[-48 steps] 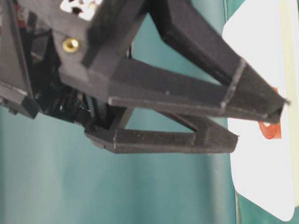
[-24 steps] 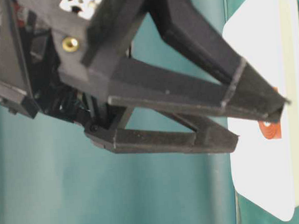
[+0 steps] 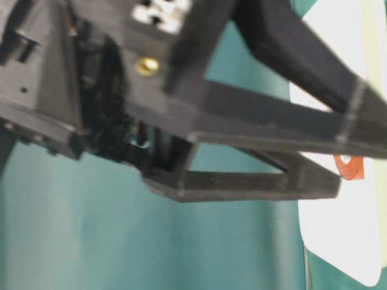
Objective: Pick up the tape from a random location and place it into the white case.
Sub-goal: 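Lower the right gripper onto the blue tape roll and close, then lift the blue tape roll with the right gripper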
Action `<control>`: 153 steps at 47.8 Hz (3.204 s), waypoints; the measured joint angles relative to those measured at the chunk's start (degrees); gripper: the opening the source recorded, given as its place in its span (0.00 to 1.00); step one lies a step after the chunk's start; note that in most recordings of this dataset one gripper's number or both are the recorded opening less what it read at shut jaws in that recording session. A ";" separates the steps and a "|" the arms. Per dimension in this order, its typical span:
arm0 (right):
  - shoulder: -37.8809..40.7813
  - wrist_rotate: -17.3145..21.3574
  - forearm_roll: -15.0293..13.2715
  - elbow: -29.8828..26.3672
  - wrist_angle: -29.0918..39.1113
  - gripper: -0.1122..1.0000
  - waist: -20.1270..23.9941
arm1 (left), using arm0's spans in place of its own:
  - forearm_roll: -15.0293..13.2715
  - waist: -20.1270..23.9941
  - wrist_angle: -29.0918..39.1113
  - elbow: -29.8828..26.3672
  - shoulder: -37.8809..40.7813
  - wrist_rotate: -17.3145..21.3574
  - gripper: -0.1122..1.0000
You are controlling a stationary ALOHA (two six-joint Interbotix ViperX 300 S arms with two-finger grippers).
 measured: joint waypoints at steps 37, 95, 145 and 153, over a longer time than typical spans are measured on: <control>9.05 3.34 0.09 3.43 -10.63 0.93 0.97 | 0.00 0.00 0.09 0.00 0.00 0.00 0.96; 13.97 3.52 0.09 3.43 -14.68 0.85 0.70 | 0.00 0.00 0.09 0.00 0.00 0.00 0.96; 8.88 3.52 -0.09 2.20 -8.17 0.38 0.26 | 0.00 0.00 0.18 0.09 0.00 0.00 0.96; 4.57 3.43 -0.09 1.93 -4.83 0.38 0.26 | 0.00 -0.09 0.26 0.09 0.00 0.00 0.96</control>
